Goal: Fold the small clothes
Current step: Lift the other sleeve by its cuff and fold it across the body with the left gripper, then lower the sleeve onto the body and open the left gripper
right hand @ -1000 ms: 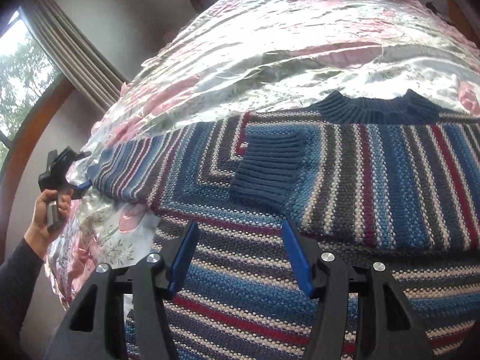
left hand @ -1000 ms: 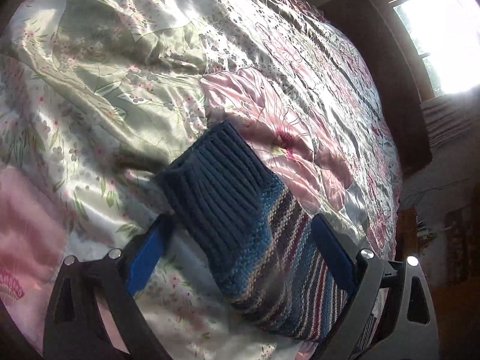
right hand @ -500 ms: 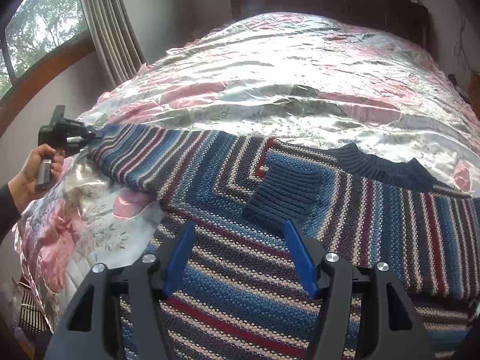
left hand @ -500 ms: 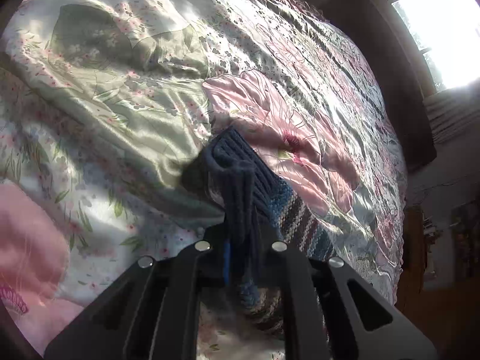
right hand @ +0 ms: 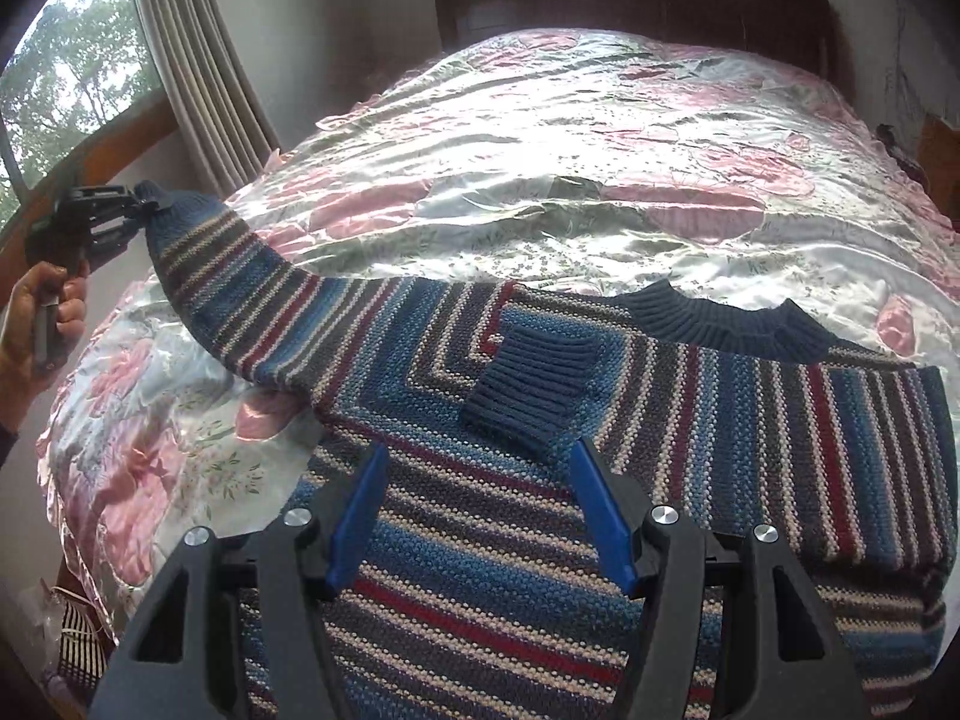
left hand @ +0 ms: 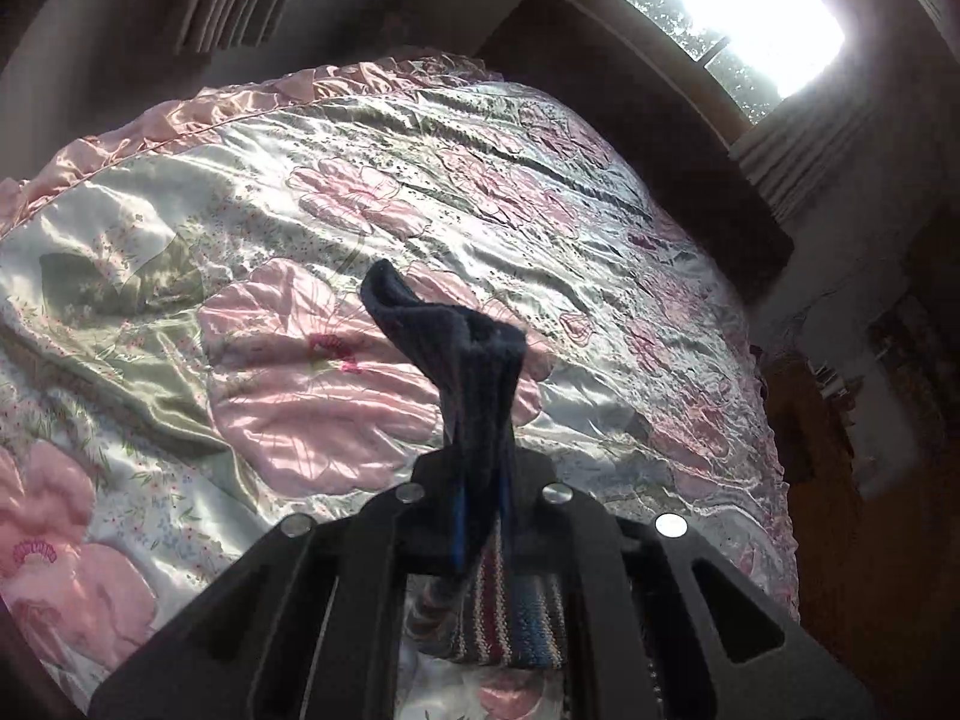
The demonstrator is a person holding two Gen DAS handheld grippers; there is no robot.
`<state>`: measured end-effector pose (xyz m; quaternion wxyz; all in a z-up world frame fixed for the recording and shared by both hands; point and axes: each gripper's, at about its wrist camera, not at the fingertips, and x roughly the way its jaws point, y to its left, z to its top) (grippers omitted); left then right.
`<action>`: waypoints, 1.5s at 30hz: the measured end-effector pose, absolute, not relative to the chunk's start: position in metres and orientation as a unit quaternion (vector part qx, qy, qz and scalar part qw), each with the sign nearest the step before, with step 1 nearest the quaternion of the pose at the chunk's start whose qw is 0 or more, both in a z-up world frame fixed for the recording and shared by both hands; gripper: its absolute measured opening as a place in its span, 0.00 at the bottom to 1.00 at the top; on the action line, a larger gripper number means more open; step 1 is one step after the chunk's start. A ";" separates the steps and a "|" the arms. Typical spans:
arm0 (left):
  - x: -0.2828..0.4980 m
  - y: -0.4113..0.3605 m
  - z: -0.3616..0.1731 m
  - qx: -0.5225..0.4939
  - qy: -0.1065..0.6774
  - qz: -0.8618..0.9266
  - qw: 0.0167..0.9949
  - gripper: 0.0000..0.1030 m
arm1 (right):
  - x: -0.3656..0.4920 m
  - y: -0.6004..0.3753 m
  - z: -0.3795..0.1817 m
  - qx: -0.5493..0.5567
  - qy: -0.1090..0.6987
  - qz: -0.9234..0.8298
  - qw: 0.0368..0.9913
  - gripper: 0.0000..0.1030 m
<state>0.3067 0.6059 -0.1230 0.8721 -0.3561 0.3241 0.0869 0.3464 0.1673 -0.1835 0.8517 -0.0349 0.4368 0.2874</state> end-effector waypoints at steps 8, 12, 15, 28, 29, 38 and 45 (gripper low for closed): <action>0.335 0.506 -0.067 -0.303 0.315 0.024 0.899 0.06 | 0.342 0.124 -0.173 -0.005 0.440 0.272 0.856 0.61; 0.352 0.454 -0.059 -0.268 0.322 0.008 0.908 0.06 | 0.344 0.097 -0.170 0.017 0.443 0.260 0.858 0.61; 0.366 0.419 -0.063 -0.244 0.329 0.006 0.912 0.06 | 0.345 0.076 -0.171 0.028 0.448 0.248 0.859 0.61; 0.407 0.259 -0.170 -0.181 0.399 -0.022 0.899 0.06 | 0.369 0.004 -0.206 0.122 0.484 0.214 0.840 0.64; 0.410 0.248 -0.182 -0.176 0.408 -0.022 0.896 0.06 | 0.372 0.000 -0.211 0.130 0.487 0.213 0.837 0.65; 0.420 0.195 -0.256 -0.171 0.464 -0.043 0.868 0.06 | 0.407 -0.022 -0.232 0.256 0.495 0.239 0.795 0.68; 0.415 0.194 -0.268 -0.186 0.463 -0.067 0.864 0.31 | 0.453 0.010 -0.272 0.365 0.541 0.268 0.708 0.69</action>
